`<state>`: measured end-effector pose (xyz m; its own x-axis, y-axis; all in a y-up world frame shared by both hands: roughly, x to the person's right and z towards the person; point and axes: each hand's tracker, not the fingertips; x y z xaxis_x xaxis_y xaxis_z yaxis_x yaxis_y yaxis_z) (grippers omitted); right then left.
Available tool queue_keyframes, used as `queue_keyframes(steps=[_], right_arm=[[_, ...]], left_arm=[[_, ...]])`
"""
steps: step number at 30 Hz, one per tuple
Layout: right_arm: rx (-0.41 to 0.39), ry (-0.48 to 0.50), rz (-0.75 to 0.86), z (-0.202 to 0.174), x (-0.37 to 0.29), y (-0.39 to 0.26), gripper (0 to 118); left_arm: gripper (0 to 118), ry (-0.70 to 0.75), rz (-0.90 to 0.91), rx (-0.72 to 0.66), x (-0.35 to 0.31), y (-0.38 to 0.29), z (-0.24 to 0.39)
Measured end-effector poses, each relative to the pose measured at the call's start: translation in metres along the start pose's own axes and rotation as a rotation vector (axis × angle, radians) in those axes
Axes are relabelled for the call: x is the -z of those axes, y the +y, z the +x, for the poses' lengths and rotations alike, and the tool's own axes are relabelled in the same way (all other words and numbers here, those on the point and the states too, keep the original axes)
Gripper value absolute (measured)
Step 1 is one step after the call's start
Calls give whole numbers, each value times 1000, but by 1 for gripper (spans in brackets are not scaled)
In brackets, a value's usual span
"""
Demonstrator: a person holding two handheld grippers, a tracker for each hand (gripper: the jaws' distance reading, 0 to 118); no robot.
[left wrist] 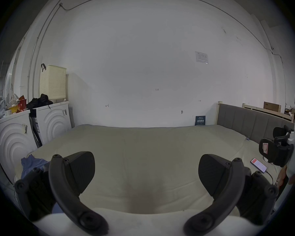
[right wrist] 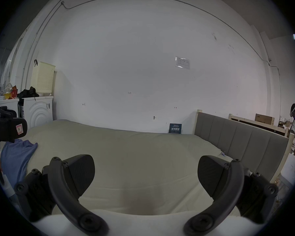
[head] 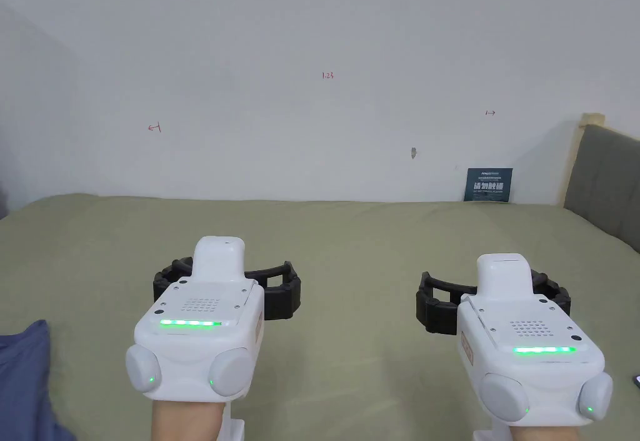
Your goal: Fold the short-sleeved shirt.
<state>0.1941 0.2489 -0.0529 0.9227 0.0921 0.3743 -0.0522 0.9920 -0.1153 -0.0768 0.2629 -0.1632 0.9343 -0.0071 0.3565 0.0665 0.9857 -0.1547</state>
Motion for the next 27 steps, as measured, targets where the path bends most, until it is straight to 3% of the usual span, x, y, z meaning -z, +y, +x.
queue_keyframes(steps=[27], right_arm=[[7, 7, 21, 0, -3, -1, 118]], left_arm=[[118, -9, 10, 6, -3, 1, 3]])
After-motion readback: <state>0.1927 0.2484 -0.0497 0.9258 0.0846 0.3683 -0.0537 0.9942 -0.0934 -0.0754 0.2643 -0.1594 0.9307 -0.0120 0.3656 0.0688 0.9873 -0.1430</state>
